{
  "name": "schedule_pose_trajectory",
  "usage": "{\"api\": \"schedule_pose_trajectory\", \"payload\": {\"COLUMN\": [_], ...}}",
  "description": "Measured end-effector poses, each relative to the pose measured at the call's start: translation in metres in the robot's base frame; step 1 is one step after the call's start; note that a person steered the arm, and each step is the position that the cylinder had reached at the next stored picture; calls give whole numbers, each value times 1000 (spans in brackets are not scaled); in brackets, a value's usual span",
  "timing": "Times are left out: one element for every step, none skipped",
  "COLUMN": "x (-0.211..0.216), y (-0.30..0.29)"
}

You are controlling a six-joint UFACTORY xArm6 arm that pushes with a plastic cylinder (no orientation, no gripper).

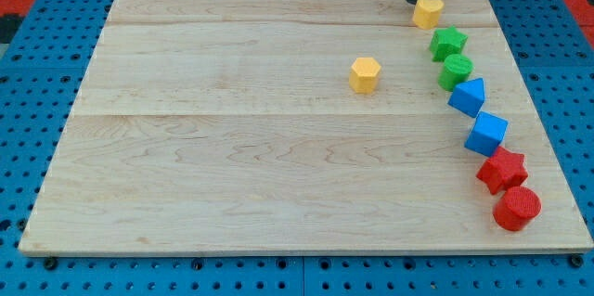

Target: Move your arm away from heart

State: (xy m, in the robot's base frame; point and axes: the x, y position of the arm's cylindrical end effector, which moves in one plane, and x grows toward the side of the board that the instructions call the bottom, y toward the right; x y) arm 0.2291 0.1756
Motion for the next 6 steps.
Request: {"api": "schedule_pose_trajectory", "payload": {"x": [13, 20, 20, 42, 92, 156], "y": [0, 0, -17, -78, -127, -170]}}
